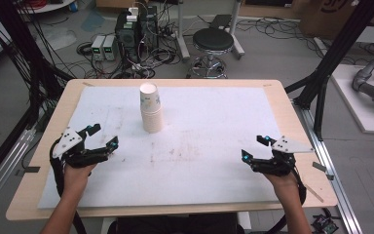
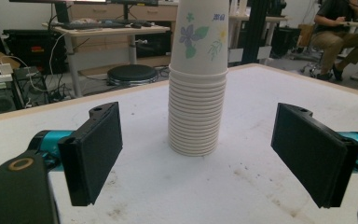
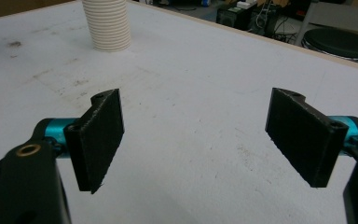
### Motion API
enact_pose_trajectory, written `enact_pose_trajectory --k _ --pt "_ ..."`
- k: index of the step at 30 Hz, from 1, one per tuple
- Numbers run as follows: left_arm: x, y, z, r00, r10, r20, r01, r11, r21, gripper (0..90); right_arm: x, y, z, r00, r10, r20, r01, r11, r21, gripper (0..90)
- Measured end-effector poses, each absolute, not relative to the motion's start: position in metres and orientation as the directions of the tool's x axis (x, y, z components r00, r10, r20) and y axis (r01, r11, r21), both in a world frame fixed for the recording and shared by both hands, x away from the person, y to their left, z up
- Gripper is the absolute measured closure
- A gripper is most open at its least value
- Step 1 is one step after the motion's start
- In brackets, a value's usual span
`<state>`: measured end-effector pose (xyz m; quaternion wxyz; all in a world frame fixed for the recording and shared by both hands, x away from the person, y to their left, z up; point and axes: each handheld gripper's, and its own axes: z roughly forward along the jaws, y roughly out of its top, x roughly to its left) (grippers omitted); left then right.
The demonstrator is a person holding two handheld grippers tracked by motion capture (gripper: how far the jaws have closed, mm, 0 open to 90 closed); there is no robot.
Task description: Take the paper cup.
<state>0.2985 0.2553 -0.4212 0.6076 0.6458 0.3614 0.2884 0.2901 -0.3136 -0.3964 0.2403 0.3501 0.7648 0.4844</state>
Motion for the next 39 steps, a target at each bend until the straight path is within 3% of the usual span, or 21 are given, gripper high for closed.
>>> enact_pose_trajectory --k 21,39 --pt "0.301 0.254 -0.421 0.591 0.796 -0.130 0.178 0.028 0.984 15.5 0.289 -0.309 -0.396 -0.653 0.758 -0.006 0.317 0.281 0.906 19.5" --pt "0.317 0.239 -0.390 0.642 0.752 -0.148 0.175 0.045 0.984 15.7 0.289 -0.304 -0.394 -0.669 0.743 -0.022 0.310 0.305 0.900 19.5"
